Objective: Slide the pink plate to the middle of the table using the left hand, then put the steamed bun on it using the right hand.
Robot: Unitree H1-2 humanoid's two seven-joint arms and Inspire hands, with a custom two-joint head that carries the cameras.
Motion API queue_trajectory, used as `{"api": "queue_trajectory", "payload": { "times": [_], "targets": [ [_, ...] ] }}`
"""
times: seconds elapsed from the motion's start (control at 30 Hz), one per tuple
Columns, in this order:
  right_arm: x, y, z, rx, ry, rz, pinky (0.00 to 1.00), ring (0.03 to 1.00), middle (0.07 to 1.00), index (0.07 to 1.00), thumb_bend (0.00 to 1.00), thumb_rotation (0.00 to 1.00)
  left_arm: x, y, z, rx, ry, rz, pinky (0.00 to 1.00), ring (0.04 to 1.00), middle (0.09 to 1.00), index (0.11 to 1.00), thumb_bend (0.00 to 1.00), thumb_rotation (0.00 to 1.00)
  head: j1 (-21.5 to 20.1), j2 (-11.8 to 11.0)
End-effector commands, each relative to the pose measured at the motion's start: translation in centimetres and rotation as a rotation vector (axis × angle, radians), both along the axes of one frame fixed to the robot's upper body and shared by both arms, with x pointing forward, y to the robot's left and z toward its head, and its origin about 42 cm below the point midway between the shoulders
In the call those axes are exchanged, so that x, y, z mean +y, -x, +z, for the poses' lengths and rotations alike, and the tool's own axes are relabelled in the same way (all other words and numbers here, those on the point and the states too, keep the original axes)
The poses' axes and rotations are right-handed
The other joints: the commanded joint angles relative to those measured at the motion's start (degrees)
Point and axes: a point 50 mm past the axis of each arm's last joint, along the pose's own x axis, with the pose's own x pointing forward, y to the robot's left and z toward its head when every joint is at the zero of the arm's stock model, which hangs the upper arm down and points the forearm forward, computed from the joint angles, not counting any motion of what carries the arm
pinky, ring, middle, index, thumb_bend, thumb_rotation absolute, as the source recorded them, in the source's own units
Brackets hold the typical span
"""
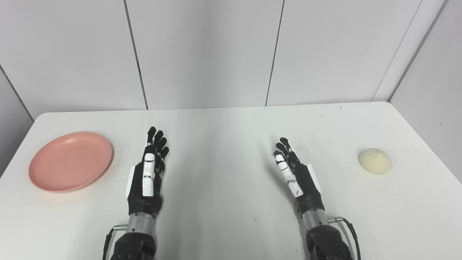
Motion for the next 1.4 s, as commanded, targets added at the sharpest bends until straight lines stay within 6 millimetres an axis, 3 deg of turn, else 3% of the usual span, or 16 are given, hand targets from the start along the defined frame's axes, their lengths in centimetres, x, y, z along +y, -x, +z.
{"api": "queue_trajectory", "payload": {
  "times": [0.0, 0.5, 0.53, 0.83, 0.87, 1.1, 1.37],
  "targets": [
    [0.1, -0.2, 1.0, -0.074, -0.008, -0.005, 0.9, 0.892, 0.924, 0.944, 0.57, 0.86, -0.2, 0.9, -1.3, 0.054, -0.018, 0.005, 1.0, 1.0, 1.0, 1.0, 0.47, 1.0, 0.71, -0.26],
    [-0.6, 0.1, 0.8, -0.071, -0.058, -0.01, 0.89, 0.891, 0.915, 0.934, 0.51, 0.82, -0.4, -0.1, -0.1, 0.069, -0.014, -0.017, 1.0, 1.0, 1.0, 1.0, 0.51, 1.0, 5.53, -3.17],
    [-0.7, 0.1, 0.8, -0.073, -0.064, -0.009, 0.9, 0.896, 0.923, 0.943, 0.52, 0.83, -0.4, -0.2, 0.2, 0.081, -0.006, -0.032, 1.0, 1.0, 1.0, 1.0, 0.56, 0.98, 5.53, -3.17],
    [-1.9, 1.3, 1.6, -0.086, -0.097, -0.002, 0.93, 0.905, 0.924, 0.944, 0.58, 0.84, -0.5, 0.1, 2.8, 0.057, -0.046, -0.024, 1.0, 1.0, 1.0, 1.0, 0.6, 0.99, 15.25, -1.6],
    [-2.2, 1.3, 1.7, -0.092, -0.095, -0.001, 0.93, 0.905, 0.924, 0.942, 0.59, 0.85, -0.5, -0.3, 3.3, 0.055, -0.067, -0.025, 1.0, 1.0, 1.0, 1.0, 0.6, 0.99, 17.84, -1.9],
    [-3.8, 1.0, 1.3, -0.099, -0.095, -0.004, 0.97, 0.914, 0.936, 0.954, 0.56, 0.86, -0.1, -2.3, 6.0, 0.032, -0.081, 0.027, 0.95, 0.943, 0.94, 0.957, 0.7, 0.98, 23.35, -4.17],
    [-4.1, 1.2, 1.6, -0.093, -0.104, 0.009, 1.0, 0.954, 0.969, 0.985, 0.5, 0.91, 2.3, -4.5, 8.2, 0.01, -0.118, 0.122, 0.95, 0.89, 0.887, 0.896, 0.72, 1.0, 24.57, -5.7]
  ]
}}
